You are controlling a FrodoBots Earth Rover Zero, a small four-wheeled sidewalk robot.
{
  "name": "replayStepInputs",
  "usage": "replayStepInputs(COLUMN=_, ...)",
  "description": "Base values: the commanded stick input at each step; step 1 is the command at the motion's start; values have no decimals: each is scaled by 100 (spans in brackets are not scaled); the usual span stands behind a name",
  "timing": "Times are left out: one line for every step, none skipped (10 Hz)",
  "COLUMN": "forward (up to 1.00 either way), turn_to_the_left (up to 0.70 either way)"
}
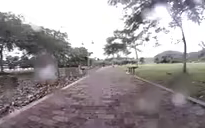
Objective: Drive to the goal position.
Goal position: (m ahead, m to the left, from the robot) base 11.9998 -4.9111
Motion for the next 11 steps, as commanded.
replayStepInputs(forward=70, turn_to_the_left=0)
replayStepInputs(forward=70, turn_to_the_left=0)
replayStepInputs(forward=70, turn_to_the_left=0)
replayStepInputs(forward=70, turn_to_the_left=0)
replayStepInputs(forward=70, turn_to_the_left=0)
replayStepInputs(forward=70, turn_to_the_left=0)
replayStepInputs(forward=70, turn_to_the_left=0)
replayStepInputs(forward=70, turn_to_the_left=0)
replayStepInputs(forward=70, turn_to_the_left=0)
replayStepInputs(forward=70, turn_to_the_left=0)
replayStepInputs(forward=70, turn_to_the_left=0)
